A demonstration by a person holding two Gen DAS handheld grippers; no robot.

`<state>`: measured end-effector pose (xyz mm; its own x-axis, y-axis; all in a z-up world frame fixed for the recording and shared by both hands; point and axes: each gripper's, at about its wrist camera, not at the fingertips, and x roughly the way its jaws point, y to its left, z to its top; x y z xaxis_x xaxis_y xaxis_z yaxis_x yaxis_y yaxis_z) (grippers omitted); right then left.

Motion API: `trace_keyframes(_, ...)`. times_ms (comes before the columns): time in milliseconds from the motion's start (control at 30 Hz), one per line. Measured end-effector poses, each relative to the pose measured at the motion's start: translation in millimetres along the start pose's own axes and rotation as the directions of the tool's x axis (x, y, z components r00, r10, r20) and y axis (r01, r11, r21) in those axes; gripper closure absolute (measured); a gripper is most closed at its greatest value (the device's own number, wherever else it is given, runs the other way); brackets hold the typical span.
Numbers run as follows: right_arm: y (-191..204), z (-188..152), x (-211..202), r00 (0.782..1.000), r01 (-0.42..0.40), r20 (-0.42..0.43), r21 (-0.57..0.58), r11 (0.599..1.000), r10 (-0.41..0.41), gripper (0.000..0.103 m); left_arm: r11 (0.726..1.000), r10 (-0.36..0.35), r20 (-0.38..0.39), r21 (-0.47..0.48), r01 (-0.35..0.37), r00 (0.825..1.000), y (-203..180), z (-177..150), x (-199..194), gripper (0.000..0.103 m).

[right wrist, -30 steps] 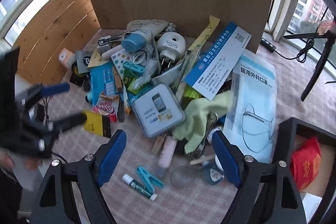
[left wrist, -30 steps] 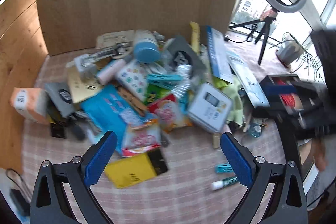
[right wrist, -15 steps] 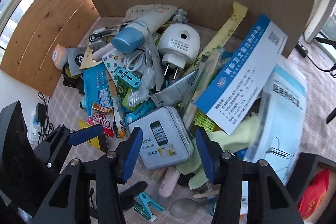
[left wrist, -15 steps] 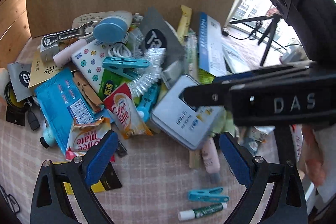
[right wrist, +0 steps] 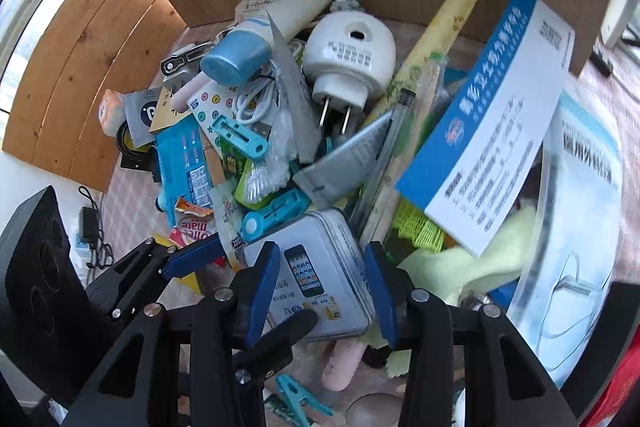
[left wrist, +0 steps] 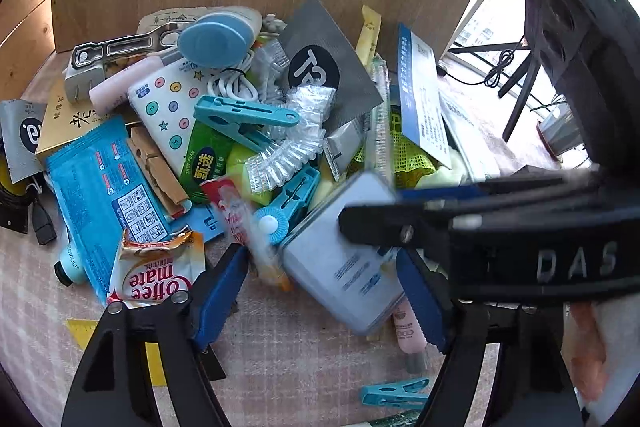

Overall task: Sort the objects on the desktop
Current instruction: 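Lower the right gripper toward the silver tin box in the heap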

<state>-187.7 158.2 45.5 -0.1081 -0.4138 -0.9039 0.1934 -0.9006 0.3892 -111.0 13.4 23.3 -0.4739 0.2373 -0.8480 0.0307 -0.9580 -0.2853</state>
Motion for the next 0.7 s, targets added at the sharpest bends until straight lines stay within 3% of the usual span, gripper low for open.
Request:
trace_keyframes(200, 2, -13, 4, 1.000, -0.021, -0.009, 0.034, 0.999, 0.021, 0.063, 0.999, 0.012, -0.032, 0.035, -0.011, 0.999, -1, -2, -5, 0.024)
trace_keyframes(433, 0, -30, 4, 1.000, -0.018, -0.012, 0.051, 0.999, 0.018, 0.062, 1.000, -0.006, -0.050, 0.009, 0.006, 0.999, 6, -29, -14, 0.024)
trace_keyframes(700, 11, -40, 7, 0.999, 0.051, 0.016, 0.037, 0.998, -0.051, 0.063, 0.996, -0.011, -0.023, 0.084, 0.013, 1.000, -14, -28, -19, 0.033)
